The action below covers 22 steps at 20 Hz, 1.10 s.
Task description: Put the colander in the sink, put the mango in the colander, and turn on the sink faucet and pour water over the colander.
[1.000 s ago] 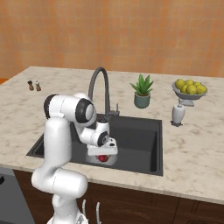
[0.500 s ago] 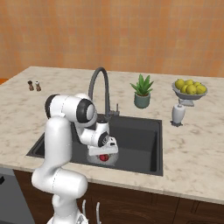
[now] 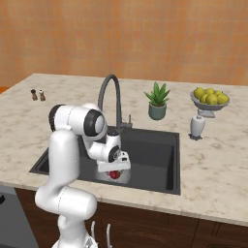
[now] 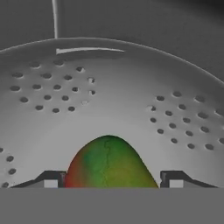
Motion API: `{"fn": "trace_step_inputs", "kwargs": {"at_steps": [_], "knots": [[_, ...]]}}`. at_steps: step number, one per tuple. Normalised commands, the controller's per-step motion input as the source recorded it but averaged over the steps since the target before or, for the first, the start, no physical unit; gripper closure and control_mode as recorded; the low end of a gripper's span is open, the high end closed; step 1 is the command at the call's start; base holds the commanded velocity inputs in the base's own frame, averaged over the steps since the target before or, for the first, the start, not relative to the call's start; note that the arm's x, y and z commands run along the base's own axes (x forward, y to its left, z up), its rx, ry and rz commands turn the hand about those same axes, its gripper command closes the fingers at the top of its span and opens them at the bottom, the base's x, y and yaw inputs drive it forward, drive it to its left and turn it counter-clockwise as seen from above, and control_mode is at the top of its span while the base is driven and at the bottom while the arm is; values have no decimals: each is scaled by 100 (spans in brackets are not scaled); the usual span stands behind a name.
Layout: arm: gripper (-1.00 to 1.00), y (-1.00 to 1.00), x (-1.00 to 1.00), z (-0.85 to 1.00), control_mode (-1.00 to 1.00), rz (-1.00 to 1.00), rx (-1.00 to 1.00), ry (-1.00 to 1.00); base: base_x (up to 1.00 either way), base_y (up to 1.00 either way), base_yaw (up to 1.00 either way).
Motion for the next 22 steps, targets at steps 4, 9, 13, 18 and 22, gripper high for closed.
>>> {"fn": "trace_step_inputs", "kwargs": {"at_steps": [4, 9, 13, 18, 22], "knots": [[-100, 0, -24, 37, -100, 0, 0, 0, 0, 0, 0], [-100, 0, -4, 64, -100, 0, 1, -1, 0, 0, 0], [-100, -8, 0, 61, -100, 0, 4, -3, 0, 0, 0], [-100, -31, 0, 55, -100, 0, 11, -13, 0, 0, 0], [-100, -29, 0, 61, -100, 0, 18, -21, 0, 0, 0]]}}
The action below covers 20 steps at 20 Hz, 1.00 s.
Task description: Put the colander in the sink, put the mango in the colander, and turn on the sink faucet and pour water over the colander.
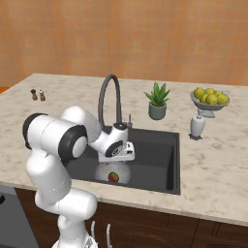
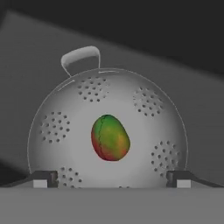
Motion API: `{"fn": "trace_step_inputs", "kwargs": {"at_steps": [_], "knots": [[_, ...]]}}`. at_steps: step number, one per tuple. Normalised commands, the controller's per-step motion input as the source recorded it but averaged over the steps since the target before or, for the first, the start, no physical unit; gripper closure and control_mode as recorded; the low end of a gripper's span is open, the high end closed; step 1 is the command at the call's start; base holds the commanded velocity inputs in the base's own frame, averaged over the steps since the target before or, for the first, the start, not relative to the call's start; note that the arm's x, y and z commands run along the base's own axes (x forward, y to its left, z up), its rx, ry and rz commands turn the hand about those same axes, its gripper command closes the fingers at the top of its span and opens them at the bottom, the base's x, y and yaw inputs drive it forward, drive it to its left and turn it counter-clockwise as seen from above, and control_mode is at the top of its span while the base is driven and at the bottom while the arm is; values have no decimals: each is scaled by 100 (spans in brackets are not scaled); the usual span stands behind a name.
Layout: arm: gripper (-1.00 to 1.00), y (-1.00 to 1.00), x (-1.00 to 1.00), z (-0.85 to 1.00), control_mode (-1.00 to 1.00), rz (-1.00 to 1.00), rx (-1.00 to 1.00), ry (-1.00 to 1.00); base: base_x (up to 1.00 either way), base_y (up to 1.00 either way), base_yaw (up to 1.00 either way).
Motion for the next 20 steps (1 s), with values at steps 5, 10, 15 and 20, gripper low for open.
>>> {"fn": "trace_step_inputs", "kwargs": {"at_steps": [5, 10, 15, 20], "knots": [[-100, -23, 9, 76, -100, 0, 25, -20, 0, 0, 0], [-100, -20, 14, 58, -100, 0, 21, -14, 0, 0, 0], [-100, -17, 23, 63, -100, 0, 27, -18, 0, 0, 0], [-100, -11, 21, 49, -100, 2, 28, -23, 0, 0, 0]]}}
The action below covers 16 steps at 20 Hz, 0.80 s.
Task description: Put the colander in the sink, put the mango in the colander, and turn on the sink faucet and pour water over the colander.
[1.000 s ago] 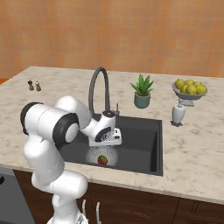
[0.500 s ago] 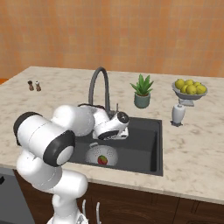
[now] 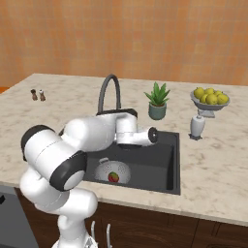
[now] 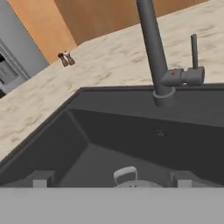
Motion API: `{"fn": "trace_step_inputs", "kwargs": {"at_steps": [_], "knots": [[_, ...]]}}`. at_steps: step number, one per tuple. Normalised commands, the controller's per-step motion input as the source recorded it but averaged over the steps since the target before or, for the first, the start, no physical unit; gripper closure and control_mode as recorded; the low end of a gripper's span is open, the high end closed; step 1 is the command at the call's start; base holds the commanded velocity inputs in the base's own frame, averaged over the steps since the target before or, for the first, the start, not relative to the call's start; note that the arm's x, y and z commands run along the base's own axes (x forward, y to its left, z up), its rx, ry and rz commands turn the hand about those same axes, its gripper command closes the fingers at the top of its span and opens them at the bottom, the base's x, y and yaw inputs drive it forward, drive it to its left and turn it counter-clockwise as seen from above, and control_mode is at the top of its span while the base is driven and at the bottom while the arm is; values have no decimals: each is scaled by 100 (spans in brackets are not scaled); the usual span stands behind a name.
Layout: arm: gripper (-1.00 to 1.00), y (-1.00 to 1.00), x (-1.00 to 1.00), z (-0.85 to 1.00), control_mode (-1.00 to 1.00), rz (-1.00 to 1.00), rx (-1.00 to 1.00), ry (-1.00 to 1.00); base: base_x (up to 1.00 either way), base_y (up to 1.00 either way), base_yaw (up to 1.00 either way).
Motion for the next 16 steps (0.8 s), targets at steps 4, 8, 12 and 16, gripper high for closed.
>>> {"fn": "trace_step_inputs", "kwargs": {"at_steps": [4, 8, 12, 16], "knots": [[-100, -4, 19, 6, -100, 0, 18, -25, 0, 0, 0], [-100, 0, 3, 0, -100, -11, 5, -32, 0, 0, 0], [-100, 0, 2, 1, -100, -18, 3, -29, 0, 0, 0], [-100, 0, 29, 0, -100, -28, 0, -6, 0, 0, 0]]}}
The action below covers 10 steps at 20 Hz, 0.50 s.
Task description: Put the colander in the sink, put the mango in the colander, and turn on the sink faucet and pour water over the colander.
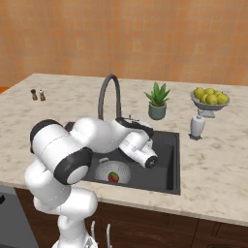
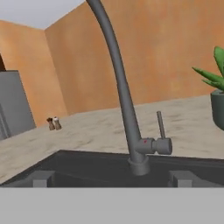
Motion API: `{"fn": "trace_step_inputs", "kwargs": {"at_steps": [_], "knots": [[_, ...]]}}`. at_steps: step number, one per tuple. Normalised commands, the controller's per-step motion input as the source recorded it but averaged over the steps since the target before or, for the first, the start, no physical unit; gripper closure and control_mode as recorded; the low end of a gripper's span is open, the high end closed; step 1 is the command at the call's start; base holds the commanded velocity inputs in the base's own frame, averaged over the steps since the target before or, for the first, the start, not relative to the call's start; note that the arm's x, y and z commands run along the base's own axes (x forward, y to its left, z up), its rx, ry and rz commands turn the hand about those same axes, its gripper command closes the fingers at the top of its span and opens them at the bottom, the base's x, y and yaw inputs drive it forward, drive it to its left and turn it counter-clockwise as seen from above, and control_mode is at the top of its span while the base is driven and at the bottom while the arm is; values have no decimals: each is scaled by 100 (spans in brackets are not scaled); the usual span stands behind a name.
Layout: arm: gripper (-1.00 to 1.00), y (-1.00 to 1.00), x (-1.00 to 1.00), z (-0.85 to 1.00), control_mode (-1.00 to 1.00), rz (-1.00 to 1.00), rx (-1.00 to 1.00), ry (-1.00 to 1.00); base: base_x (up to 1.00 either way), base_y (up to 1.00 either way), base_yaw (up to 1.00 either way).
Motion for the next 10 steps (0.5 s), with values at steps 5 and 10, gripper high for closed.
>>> {"fn": "trace_step_inputs", "kwargs": {"at_steps": [5, 10], "knots": [[-100, -6, 47, 0, -100, -21, 1, -2, 0, 0, 0], [-100, -13, 46, -6, -100, -3, 2, -9, 0, 0, 0]]}}
